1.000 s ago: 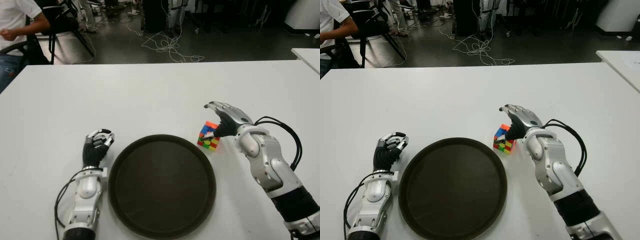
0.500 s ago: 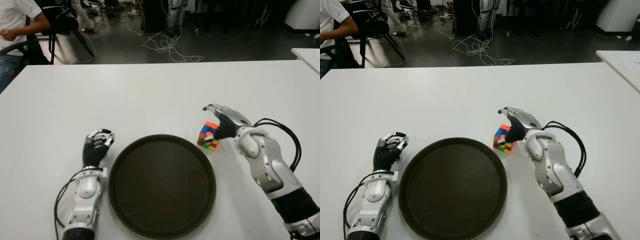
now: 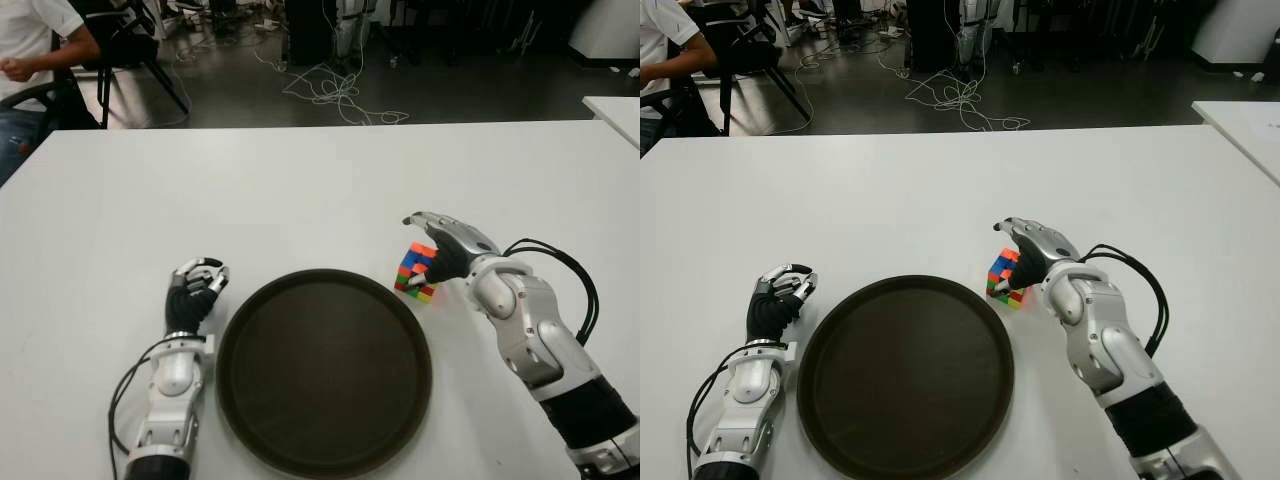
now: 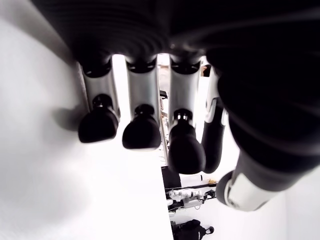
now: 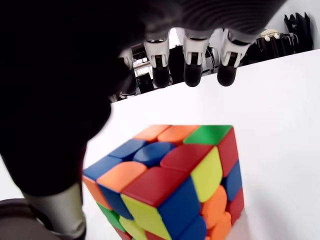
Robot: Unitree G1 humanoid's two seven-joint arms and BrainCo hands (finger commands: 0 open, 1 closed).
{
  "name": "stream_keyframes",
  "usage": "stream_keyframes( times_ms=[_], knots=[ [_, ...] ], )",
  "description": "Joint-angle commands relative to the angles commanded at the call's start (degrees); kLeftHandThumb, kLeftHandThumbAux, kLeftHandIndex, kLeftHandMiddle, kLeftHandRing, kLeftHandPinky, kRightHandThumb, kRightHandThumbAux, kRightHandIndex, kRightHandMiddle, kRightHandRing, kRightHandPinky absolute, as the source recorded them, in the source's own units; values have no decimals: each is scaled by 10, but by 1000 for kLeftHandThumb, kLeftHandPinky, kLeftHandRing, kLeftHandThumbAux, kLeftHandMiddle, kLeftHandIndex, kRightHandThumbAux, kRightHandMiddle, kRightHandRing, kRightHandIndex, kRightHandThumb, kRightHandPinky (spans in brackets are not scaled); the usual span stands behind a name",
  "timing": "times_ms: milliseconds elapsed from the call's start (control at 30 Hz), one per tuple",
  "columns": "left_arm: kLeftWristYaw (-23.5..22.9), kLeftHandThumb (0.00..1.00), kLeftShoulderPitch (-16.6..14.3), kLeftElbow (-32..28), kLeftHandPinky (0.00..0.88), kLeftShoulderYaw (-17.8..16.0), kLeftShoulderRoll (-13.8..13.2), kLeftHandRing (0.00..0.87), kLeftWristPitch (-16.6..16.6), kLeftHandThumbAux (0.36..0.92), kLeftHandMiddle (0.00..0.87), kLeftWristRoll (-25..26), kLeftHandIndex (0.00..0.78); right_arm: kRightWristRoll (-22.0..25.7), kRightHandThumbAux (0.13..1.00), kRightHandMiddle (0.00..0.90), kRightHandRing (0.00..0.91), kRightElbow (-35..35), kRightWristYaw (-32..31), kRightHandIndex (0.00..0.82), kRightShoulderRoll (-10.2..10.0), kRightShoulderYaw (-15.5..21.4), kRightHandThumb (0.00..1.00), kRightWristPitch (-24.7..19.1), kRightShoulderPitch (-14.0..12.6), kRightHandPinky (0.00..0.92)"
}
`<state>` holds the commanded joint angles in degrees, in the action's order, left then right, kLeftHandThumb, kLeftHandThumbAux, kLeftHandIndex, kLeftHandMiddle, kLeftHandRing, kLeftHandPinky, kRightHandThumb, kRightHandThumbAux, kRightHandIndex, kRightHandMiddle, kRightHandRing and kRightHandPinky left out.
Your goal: Pick up the Rubik's Cube and put it in the plate
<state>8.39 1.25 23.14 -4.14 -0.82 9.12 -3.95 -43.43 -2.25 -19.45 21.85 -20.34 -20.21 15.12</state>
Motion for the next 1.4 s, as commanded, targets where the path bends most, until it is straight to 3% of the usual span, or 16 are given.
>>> stream_keyframes(
  times_ms=[533, 1067, 1400],
  knots=[
    [-11, 706, 0, 1, 792, -10, 8, 817, 2, 707, 807, 23, 443, 0, 725, 0, 0, 10, 3, 0, 2, -8, 0, 11, -9, 5],
    [-1, 707, 1, -10, 795, -8, 9, 819, -14, 706, 808, 10, 444, 8, 736, 0, 0, 3, -9, 0, -2, -9, 0, 1, -12, 19],
    [-5, 706, -7, 14, 795, -12, 6, 819, 10, 707, 801, 11, 443, 4, 733, 0, 0, 1, -19, 0, -2, -12, 0, -14, -13, 12]
  ],
)
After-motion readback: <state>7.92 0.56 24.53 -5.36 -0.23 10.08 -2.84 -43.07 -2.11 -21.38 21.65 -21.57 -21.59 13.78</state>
